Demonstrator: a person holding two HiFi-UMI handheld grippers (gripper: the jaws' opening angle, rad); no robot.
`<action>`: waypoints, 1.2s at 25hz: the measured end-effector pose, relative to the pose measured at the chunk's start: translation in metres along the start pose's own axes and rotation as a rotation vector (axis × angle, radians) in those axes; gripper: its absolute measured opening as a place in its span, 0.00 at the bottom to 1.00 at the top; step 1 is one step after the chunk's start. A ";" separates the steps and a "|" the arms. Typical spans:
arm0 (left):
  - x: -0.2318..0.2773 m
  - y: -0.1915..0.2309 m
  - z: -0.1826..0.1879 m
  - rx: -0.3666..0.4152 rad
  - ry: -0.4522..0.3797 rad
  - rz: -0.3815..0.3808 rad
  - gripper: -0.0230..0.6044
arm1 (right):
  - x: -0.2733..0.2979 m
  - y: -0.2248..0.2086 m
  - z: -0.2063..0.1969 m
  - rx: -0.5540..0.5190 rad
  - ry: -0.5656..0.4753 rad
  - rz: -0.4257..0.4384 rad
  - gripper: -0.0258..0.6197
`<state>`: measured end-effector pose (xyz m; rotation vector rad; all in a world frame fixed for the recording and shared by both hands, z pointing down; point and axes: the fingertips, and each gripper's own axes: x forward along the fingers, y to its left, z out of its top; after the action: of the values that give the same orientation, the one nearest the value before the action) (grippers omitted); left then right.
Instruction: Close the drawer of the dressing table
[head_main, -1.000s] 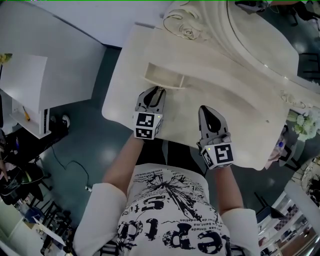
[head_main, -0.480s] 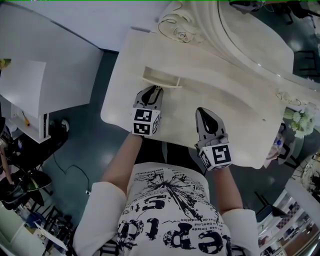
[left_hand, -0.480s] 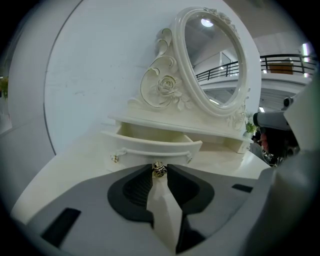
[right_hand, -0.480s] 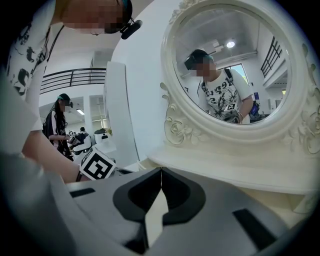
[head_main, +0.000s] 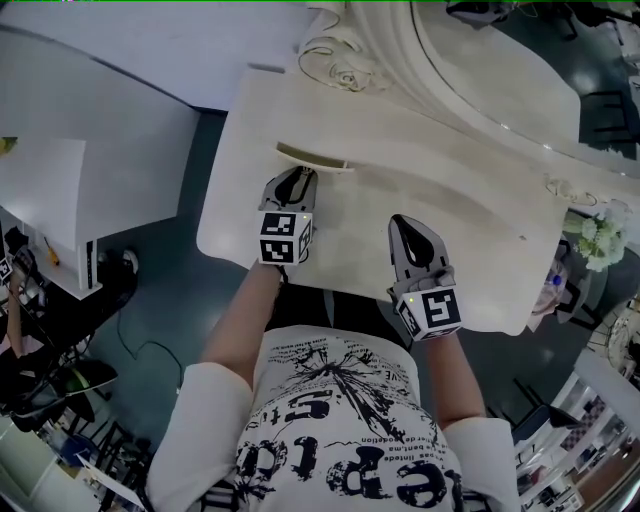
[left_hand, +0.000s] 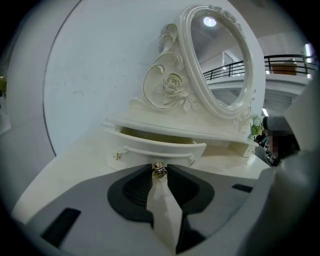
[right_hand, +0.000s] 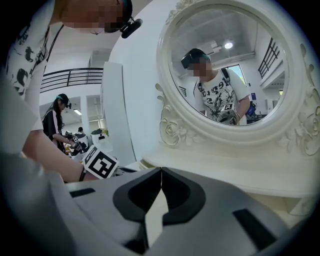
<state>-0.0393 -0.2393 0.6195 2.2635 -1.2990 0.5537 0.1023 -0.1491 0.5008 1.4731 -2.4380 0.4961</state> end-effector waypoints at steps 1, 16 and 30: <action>0.001 0.001 0.001 -0.001 -0.001 0.002 0.20 | 0.000 -0.001 0.000 -0.001 0.002 -0.001 0.07; 0.018 0.004 0.014 -0.014 -0.010 0.007 0.20 | 0.003 -0.016 0.002 -0.001 0.012 -0.029 0.07; 0.032 0.005 0.025 -0.014 -0.036 -0.011 0.20 | 0.010 -0.022 0.003 0.009 0.020 -0.042 0.07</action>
<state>-0.0255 -0.2776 0.6183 2.2782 -1.3025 0.5004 0.1175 -0.1677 0.5052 1.5122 -2.3877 0.5105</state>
